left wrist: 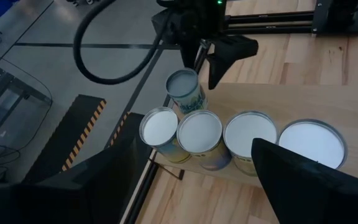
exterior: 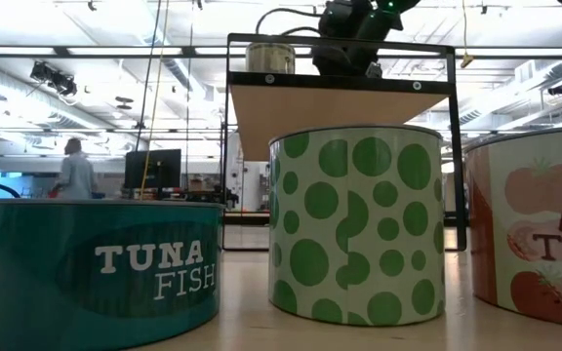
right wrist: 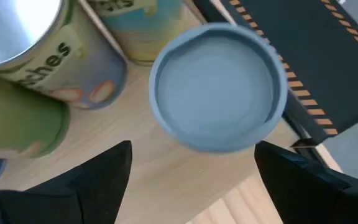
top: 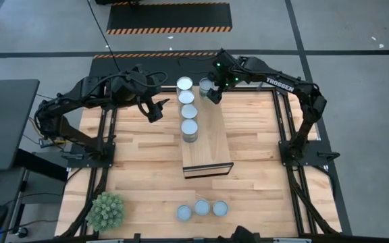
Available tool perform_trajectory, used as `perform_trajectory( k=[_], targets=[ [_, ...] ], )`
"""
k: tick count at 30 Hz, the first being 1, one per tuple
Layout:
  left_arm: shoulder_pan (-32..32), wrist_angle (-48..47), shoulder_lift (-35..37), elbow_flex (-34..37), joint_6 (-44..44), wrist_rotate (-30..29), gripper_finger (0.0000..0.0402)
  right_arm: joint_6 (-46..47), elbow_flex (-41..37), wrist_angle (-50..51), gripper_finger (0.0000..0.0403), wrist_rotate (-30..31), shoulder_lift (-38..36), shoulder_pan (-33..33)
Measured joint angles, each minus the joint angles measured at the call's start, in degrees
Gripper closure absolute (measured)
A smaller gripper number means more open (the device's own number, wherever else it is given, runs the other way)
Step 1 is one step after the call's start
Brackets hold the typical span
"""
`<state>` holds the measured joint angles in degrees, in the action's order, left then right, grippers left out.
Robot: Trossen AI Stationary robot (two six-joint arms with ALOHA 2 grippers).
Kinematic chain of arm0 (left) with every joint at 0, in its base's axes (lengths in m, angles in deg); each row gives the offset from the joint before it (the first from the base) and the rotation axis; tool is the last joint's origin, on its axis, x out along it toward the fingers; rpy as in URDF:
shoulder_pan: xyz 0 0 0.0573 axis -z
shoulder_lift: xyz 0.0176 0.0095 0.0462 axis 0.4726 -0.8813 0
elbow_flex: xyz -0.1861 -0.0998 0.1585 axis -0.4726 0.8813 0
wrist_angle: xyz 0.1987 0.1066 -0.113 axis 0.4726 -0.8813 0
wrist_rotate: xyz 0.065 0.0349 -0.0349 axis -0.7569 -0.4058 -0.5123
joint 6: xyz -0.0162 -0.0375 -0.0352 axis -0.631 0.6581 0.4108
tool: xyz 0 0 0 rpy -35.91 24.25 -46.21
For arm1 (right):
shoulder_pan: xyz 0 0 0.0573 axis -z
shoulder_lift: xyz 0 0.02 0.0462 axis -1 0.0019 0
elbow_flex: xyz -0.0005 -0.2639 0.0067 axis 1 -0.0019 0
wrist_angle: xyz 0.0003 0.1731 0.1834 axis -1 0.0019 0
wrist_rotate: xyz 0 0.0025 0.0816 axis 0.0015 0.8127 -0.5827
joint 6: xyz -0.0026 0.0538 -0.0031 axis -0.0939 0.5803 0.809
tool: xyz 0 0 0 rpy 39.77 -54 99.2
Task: Pick and place cans onto a shelf
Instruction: Put the canned mixed vegetables on the shelf
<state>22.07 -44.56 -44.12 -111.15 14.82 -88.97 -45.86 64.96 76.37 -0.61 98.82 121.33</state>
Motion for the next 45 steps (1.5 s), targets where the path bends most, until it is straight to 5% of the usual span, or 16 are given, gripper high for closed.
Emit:
perform_trajectory(
  k=[12, 15, 20, 27, 41, 45],
  targets=[
    [0.0, 0.0, 0.0, 0.0, 0.0, 0.0, 0.0079, 4.9, 0.0, 1.2, 0.0057, -7.4, 0.0, -2.2],
    [0.0, 0.0, 0.0, 0.0, 0.0, 0.0, 0.0079, 3.6, 0.0, 1.8, 0.0057, -4.9, -0.5, -2.6],
    [0.0, -0.3, 0.0, 0.0, 0.1, 0.0, 0.0079, -5.9, 0.0, 2.6, 0.0057, 4.9, -3.5, -2.4],
    [0.0, -0.9, 0.0, 0.0, 0.3, 0.0, 0.0079, -28.1, 0.0, 0.2, 0.0057, 1.8, -3.9, 0.4],
    [0.0, -1.8, 0.0, 0.0, 1.9, 0.7, 0.0079, -40.2, -0.1, -1.2, 0.0058, 0.3, -3.3, 0.0],
    [0.0, -1.8, 0.0, 0.0, 1.9, 0.7, 0.0079, -41.2, -0.1, -2.2, 0.0088, 0.6, -3.1, -0.6]
  ],
)
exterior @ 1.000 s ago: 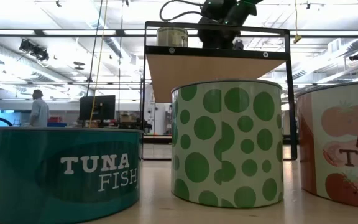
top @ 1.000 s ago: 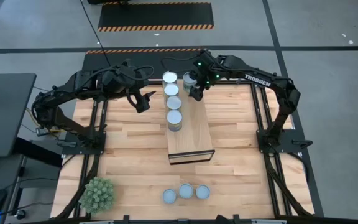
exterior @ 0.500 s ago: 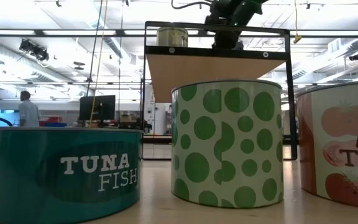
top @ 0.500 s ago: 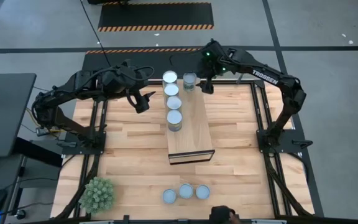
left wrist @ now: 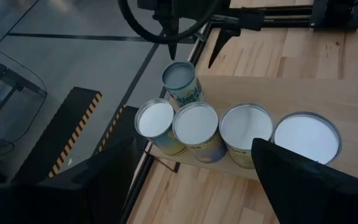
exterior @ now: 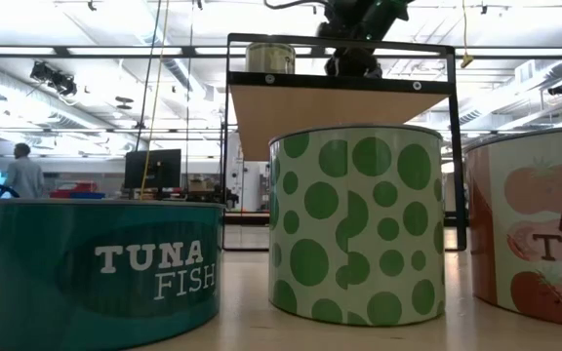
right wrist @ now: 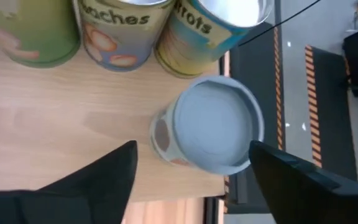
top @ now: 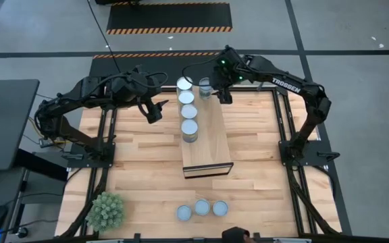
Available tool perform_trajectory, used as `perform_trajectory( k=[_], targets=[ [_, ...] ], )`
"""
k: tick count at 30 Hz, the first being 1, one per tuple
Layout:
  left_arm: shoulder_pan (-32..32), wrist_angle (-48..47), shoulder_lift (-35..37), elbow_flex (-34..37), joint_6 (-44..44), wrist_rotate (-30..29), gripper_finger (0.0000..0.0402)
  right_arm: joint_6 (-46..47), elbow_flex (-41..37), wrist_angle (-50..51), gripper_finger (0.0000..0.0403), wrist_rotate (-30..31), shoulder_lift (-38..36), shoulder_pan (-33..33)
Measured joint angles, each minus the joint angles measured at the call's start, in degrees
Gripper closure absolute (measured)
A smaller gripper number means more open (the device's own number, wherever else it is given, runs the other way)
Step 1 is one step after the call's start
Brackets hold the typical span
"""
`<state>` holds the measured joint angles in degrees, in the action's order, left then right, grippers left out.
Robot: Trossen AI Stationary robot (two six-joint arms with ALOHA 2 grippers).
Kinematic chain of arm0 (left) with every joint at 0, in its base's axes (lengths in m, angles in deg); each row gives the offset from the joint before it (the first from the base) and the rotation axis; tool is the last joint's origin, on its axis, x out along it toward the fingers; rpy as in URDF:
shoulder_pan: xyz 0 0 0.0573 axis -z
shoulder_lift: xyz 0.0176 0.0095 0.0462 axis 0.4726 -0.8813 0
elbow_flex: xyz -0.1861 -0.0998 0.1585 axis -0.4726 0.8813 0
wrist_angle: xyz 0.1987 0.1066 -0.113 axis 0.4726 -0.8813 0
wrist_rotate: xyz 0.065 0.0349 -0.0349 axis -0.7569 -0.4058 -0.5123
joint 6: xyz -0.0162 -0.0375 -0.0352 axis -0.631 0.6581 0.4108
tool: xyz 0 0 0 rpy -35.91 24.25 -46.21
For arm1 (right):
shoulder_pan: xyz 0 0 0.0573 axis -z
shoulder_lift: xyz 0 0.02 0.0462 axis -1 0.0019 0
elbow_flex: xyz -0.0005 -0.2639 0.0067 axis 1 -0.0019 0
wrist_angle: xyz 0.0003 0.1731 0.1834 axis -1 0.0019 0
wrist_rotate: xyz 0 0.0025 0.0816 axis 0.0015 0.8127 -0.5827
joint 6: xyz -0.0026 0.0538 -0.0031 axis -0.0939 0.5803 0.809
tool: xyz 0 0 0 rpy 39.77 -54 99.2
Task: Pick and place cans onto a shelf
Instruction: Put the canned mixed vegetables on the shelf
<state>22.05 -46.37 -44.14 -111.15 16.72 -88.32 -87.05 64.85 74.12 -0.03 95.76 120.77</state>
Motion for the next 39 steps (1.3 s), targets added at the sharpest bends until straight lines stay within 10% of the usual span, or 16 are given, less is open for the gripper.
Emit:
perform_trajectory(
  k=[10, 39],
  targets=[
    [0.0, 0.0, 0.0, 0.0, 0.0, 0.0, 0.0079, 0.1, 0.0, -0.8, 0.0207, -0.1, 0.2, -0.2],
    [0.0, 0.0, 0.0, 0.0, 0.6, 0.0, 0.0079, 11.9, -5.0, -7.0, 0.0344, 1.6, 0.2, -1.0]
  ],
)
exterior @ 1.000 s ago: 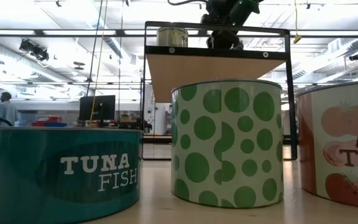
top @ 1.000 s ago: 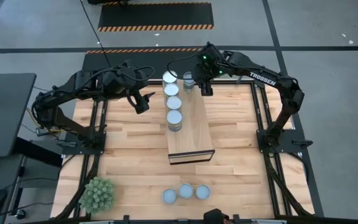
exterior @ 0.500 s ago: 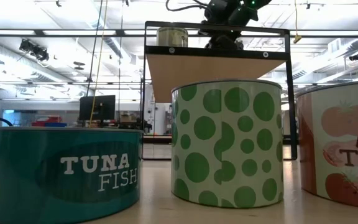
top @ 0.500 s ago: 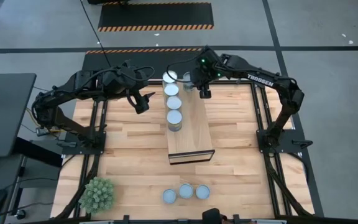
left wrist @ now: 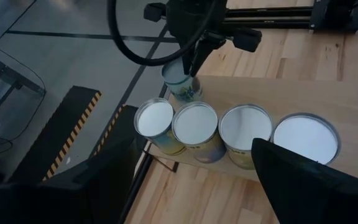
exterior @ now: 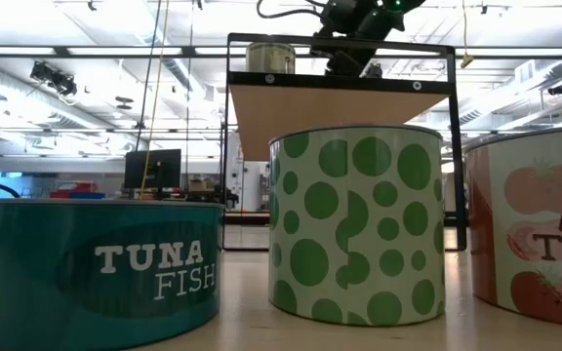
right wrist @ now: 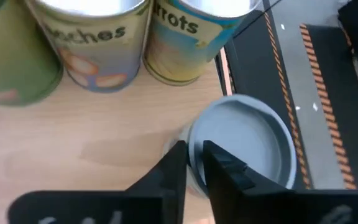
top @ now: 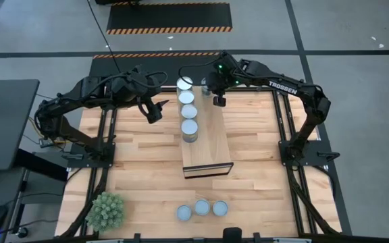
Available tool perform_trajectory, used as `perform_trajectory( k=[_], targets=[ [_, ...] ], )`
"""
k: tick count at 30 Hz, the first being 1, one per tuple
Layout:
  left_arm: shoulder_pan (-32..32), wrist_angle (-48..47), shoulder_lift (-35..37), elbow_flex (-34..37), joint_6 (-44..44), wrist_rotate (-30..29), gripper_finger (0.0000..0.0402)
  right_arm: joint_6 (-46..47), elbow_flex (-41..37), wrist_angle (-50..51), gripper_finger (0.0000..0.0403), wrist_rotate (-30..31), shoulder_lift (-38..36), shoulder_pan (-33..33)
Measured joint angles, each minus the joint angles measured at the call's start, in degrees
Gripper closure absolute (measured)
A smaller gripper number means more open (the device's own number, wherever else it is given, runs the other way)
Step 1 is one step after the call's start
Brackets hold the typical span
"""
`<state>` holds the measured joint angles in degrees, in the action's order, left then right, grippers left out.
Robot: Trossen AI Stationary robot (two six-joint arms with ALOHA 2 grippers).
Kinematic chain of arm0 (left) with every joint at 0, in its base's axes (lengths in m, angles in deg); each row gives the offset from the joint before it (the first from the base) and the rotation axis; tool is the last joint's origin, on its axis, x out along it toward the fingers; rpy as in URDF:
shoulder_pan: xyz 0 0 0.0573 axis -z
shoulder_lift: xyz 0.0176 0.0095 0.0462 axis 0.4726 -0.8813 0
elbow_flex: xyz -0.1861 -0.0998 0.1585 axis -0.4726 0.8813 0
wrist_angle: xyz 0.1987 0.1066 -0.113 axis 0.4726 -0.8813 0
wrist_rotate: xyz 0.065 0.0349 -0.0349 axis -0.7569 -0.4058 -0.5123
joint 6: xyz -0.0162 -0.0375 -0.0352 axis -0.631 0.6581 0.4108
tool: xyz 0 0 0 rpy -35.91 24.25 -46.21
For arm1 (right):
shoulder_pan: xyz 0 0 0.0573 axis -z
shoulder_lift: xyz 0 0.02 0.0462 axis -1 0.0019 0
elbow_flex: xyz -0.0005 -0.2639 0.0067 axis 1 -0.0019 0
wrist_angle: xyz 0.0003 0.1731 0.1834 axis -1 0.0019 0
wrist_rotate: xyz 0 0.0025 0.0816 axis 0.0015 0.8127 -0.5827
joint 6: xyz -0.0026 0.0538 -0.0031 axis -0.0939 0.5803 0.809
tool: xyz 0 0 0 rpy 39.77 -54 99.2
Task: Pick and place cans onto a shelf
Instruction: Put the canned mixed vegetables on the shelf
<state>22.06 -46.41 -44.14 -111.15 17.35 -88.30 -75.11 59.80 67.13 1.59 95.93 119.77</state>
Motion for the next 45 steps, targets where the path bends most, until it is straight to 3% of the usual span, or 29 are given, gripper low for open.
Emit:
perform_trajectory(
  k=[8, 15, 24, 33, 38, 45],
  targets=[
    [0.0, 0.0, 0.0, 0.0, -1.2, 0.0, 0.0079, 9.6, -0.1, -1.5, 0.0387, 0.0, 0.0, -1.7],
    [0.0, 0.0, 0.0, 0.0, -1.2, 0.0, 0.0079, 23.7, -0.1, -5.0, 0.0384, 0.0, 0.1, -1.8],
    [0.0, 0.0, 0.0, 0.0, -1.1, 0.0, 0.0079, 35.5, -0.1, -6.0, 0.0386, 6.1, 0.1, -2.6],
    [0.0, 0.6, 0.0, 0.0, -1.1, 0.0, 0.0079, 40.4, -0.1, -7.0, 0.0386, 16.2, 0.1, -5.9],
    [0.0, 0.6, 0.0, 0.0, -1.1, 0.0, 0.0079, 44.0, -0.1, -6.0, 0.0386, 17.7, 0.1, -7.1],
    [0.0, 0.6, 0.0, 0.0, -1.1, 0.0, 0.0079, 41.4, -0.1, -5.5, 0.0385, 18.3, 0.1, -7.8]
  ],
)
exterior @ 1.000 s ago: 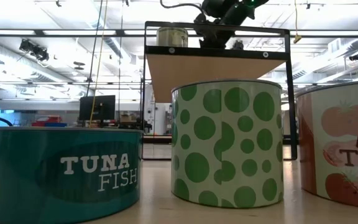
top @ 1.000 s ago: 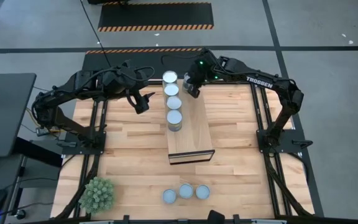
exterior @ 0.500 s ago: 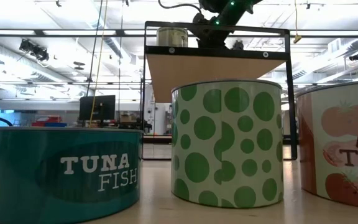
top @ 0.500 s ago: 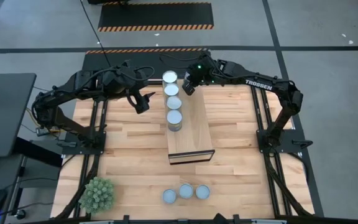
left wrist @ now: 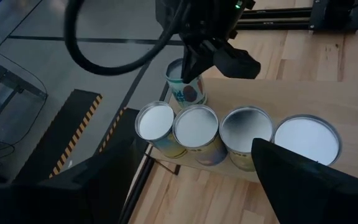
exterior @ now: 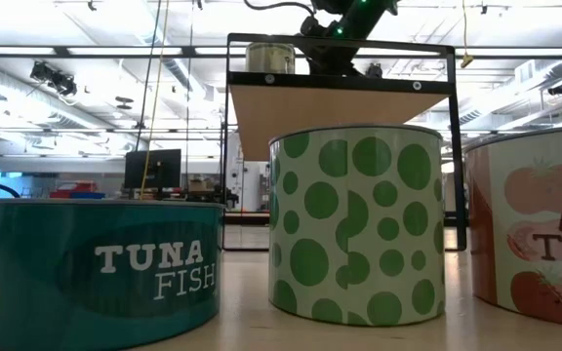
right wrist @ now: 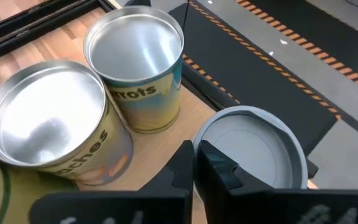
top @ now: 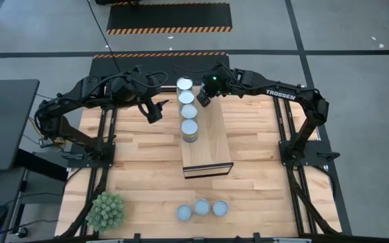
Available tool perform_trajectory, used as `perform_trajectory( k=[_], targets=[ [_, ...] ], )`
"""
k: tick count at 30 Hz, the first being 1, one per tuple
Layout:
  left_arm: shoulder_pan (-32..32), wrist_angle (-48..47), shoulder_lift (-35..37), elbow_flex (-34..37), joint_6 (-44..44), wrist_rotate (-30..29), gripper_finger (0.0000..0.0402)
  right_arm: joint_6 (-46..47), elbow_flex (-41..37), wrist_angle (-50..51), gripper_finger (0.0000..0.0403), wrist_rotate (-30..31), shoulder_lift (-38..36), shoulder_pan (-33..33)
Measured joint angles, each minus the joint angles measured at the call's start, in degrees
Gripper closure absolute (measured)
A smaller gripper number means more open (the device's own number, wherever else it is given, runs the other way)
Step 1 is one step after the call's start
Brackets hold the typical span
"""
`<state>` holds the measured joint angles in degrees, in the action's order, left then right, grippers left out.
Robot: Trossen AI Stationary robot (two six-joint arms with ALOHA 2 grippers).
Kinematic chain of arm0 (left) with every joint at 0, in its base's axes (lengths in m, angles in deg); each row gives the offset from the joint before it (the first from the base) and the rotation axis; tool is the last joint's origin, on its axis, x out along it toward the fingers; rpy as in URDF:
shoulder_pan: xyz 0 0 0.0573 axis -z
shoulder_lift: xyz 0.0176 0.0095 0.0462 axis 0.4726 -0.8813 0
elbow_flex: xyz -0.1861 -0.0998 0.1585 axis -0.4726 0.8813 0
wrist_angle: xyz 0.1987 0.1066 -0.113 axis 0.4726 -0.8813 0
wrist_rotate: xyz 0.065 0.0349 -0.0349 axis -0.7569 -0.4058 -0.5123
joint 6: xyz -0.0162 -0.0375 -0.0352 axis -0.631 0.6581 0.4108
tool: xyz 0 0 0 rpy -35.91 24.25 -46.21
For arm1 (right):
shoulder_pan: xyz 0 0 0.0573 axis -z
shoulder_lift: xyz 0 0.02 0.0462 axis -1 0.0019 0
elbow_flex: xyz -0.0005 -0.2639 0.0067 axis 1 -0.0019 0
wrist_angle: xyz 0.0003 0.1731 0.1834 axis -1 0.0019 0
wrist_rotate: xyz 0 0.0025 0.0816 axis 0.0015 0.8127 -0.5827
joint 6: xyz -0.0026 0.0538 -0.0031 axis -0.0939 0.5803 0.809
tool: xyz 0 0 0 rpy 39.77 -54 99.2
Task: Pick and place cans onto a shelf
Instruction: Put the canned mixed vegetables on the shelf, then put the canned diced tomatoes on the shelf
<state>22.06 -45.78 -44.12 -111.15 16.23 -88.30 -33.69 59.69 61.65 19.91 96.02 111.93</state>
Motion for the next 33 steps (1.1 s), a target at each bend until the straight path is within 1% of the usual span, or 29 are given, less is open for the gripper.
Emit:
perform_trajectory(
  k=[6, 12, 16, 19, 22, 24, 27, 33],
  targets=[
    [0.0, 0.0, 0.0, 0.0, 0.2, 0.0, 0.0079, 0.1, 0.0, -1.2, 0.0358, -3.3, 0.0, 1.4],
    [0.0, 0.0, 0.0, 0.0, 0.4, 0.0, 0.0079, 0.1, 0.0, -1.5, 0.0312, -3.7, 0.0, 1.7],
    [0.0, 0.0, 0.0, 0.0, 0.5, 0.0, 0.0079, -0.3, 0.0, -2.2, 0.029, -3.7, 0.0, 1.6],
    [0.0, 0.0, 0.0, 0.0, 0.5, 0.0, 0.0079, -2.4, 0.0, -2.6, 0.0284, -4.3, 0.0, 1.3],
    [0.0, 0.0, 0.0, 0.0, 0.5, 0.0, 0.0079, -3.6, 1.5, -1.6, 0.0284, -7.7, 0.0, 1.3],
    [0.0, 0.0, 0.0, 0.0, 0.8, 0.0, 0.0079, -6.2, 2.9, -1.0, 0.0284, -9.4, -0.1, 1.4],
    [0.0, 0.0, 0.0, 0.0, 1.6, 0.0, 0.0079, -10.1, 4.5, 1.8, 0.0284, -9.4, -0.1, 1.6],
    [0.0, 0.0, 0.0, 0.0, 2.0, 0.0, 0.0079, -15.7, 5.7, 3.1, 0.0277, -11.0, 0.0, 3.4]
  ],
)
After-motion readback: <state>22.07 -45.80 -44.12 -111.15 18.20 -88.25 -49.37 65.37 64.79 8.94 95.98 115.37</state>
